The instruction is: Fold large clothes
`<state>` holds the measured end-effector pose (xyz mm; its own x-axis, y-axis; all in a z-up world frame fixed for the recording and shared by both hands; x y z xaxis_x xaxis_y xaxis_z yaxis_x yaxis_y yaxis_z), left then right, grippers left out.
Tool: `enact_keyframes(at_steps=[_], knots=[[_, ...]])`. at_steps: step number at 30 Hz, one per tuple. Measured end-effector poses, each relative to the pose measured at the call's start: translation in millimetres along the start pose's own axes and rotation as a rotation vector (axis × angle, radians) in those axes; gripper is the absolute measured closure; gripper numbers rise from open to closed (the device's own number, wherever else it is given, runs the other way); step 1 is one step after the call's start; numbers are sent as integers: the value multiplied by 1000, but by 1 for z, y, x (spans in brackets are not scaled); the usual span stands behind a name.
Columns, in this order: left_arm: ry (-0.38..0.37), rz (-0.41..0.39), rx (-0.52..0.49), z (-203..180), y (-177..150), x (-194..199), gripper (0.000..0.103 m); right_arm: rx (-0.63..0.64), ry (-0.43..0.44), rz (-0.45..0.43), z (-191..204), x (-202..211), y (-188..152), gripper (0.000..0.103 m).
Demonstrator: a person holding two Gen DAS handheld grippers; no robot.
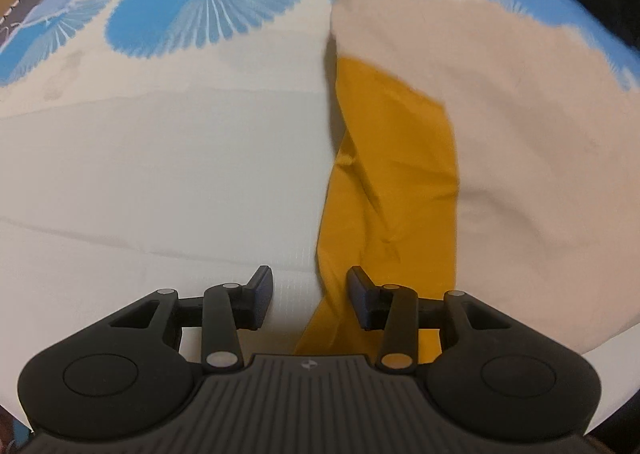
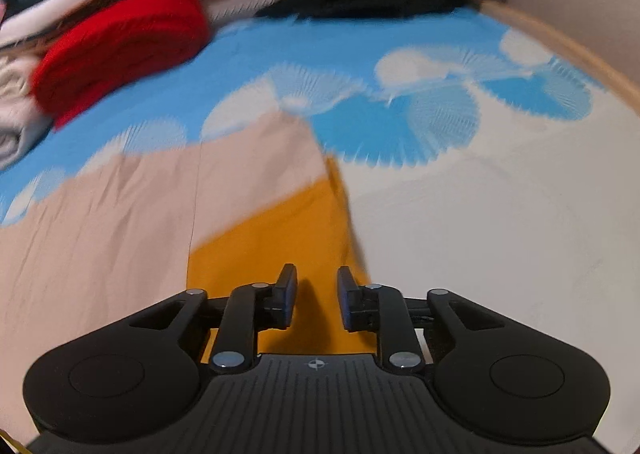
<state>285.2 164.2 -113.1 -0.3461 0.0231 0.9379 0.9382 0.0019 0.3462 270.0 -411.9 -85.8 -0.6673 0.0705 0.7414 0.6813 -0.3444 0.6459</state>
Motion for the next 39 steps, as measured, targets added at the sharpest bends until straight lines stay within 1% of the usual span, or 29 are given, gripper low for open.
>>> enact_keyframes(at_steps=[2, 5, 7, 8, 9, 10, 11, 12, 13, 14, 15, 17, 19, 20, 21, 22, 23, 25, 27, 28, 29, 30, 31, 33, 34, 35, 36, 37, 39], knots=[[-35, 5, 14, 2, -5, 4, 56, 44, -13, 55, -4, 1, -11, 80], [-62, 74, 23, 3, -14, -5, 56, 120, -49, 123, -9, 0, -28, 79], [-69, 90, 17, 3, -17, -7, 58, 156, -49, 179, -13, -1, -41, 78], [-79, 87, 23, 4, -18, -5, 76, 170, -52, 198, -14, -1, -46, 77], [-98, 86, 31, 4, -18, -3, 88, 187, -53, 212, -15, 0, -50, 77], [-106, 77, 32, 3, -18, 0, 96, 197, -49, 218, -15, 1, -53, 77], [-106, 52, 22, 2, -18, 6, 100, 199, -41, 224, -15, 3, -55, 78], [-111, 23, 15, 1, -17, 13, 101, 197, -26, 228, -16, 5, -56, 100], [-123, -7, 17, 1, -16, 22, 101, 189, 6, 228, -15, 8, -55, 103], [-136, -29, 28, 2, -16, 29, 101, 187, 15, 208, -14, 12, -53, 103], [-133, -26, 36, 4, -17, 31, 101, 185, 13, 178, -13, 18, -50, 103], [-79, 42, 13, 4, -24, 20, 100, 132, -19, 154, -20, 23, -45, 103], [-44, 81, -28, -3, -28, 13, 97, 93, -103, 214, -33, 14, -49, 103], [-18, 68, -47, -8, -28, 16, 90, 93, -133, 246, -37, 9, -52, 103], [7, 39, -58, -12, -26, 23, 88, 87, -148, 259, -40, 7, -53, 103], [26, -7, -70, -15, -22, 33, 81, 70, -153, 237, -41, 10, -51, 103], [27, -62, -80, -19, -19, 44, 70, 53, -144, 185, -41, 18, -45, 103], [-29, -154, -85, -28, -12, 64, 64, 53, -90, 53, -33, 38, -32, 102], [-110, -179, -88, -39, -8, 70, 64, 82, -15, -53, -21, 55, -25, 101], [-148, -169, -97, -46, -8, 69, 64, 95, 30, -66, -14, 57, -25, 100], [-180, -144, -110, -53, -9, 64, 63, 113, 75, -51, -7, 55, -28, 96], [-193, -112, -124, -58, -10, 57, 62, 133, 91, -23, -1, 49, -31, 93], [-182, -64, -143, -65, -12, 46, 61, 164, 84, 26, 5, 40, -37, 93], [-87, 39, -199, -76, -21, 19, 60, 230, 20, 161, 10, 15, -55, 93], [-37, 62, -238, -82, -26, 12, 56, 262, -16, 214, 11, 5, -63, 94], [-6, 53, -272, -87, -29, 11, 54, 300, -41, 230, 14, 1, -68, 94], [19, 34, -296, -92, -29, 13, 53, 362, -58, 209, 21, 3, -69, 94], [31, 12, -300, -96, -28, 18, 52, 442, -85, 156, 31, 10, -69, 94], [16, -58, -290, -101, -25, 35, 52, 549, -130, 33, 48, 25, -69, 94]])
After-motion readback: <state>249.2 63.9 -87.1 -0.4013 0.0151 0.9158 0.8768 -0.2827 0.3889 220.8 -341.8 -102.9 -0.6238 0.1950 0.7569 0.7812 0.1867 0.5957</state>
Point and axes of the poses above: each gripper's, at about its wrist camera, not at the fingertips, and x roughly against the way its jaws point, z to its left, y to its top, the point moved 2 cm from there along -x, roughly the way its jaws point, and after that the axes turned 1 degree about y, right-handed, at the moved point
